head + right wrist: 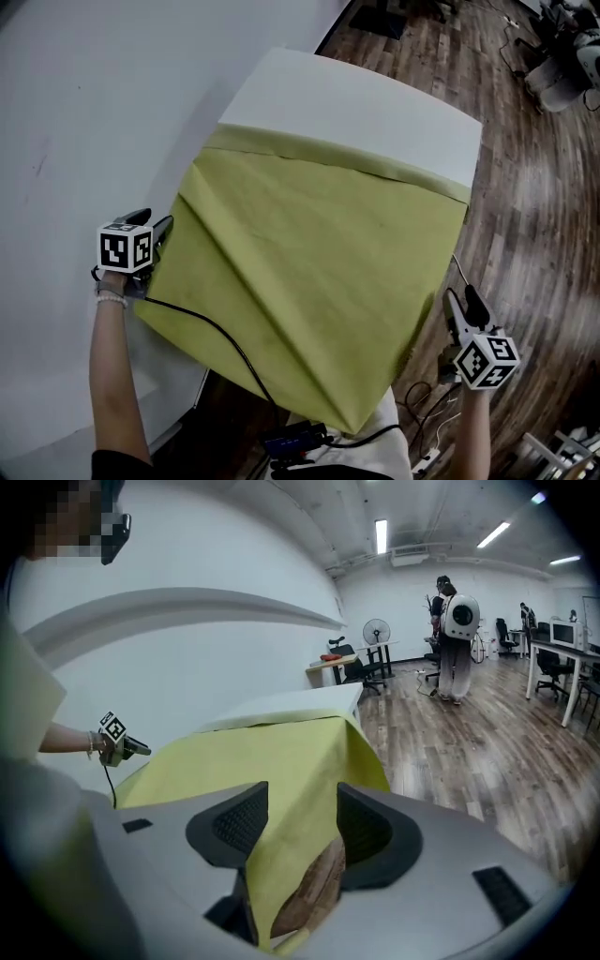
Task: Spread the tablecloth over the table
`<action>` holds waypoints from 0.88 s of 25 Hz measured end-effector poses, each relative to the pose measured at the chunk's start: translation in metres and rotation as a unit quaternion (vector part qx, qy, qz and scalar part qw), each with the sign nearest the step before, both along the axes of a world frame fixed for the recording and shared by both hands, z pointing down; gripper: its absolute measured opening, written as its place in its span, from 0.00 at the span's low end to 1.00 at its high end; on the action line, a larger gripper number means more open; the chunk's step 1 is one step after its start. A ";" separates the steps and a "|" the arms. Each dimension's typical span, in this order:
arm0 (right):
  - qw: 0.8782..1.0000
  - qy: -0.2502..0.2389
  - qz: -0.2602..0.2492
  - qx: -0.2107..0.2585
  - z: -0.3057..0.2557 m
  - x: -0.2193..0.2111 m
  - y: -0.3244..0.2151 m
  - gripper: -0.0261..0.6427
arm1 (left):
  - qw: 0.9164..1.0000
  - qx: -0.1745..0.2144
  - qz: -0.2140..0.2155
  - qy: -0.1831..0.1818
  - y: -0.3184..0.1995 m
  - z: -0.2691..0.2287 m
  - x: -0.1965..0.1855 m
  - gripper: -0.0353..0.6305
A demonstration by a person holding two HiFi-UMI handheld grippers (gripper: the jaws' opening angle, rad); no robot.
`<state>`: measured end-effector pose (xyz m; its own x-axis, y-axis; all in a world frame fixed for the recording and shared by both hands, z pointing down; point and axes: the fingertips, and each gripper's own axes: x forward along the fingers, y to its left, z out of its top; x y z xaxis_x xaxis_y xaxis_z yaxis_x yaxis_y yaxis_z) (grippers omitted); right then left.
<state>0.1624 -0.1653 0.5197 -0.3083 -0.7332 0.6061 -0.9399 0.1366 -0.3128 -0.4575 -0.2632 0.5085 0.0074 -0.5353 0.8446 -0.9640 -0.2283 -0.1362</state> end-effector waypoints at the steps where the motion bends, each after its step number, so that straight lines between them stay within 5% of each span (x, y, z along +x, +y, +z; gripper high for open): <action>1: 1.000 -0.003 0.001 -0.002 0.003 -0.008 0.003 0.37 | 1.000 0.005 0.000 0.008 0.002 0.002 0.002 0.44; 14: 0.997 -0.028 0.062 -0.019 0.033 -0.045 -0.005 0.39 | 0.995 0.010 -0.009 0.097 -0.024 0.034 0.027 0.40; 22: 0.995 -0.016 0.098 -0.014 0.033 -0.034 -0.026 0.39 | 0.998 -0.001 0.014 0.061 -0.048 0.033 0.044 0.30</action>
<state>0.1288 -0.1908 0.5524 -0.1801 -0.7638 0.6198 -0.9369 -0.0586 -0.3445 -0.4133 -0.3107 0.5411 0.1256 -0.5318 0.8375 -0.9665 -0.2562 -0.0178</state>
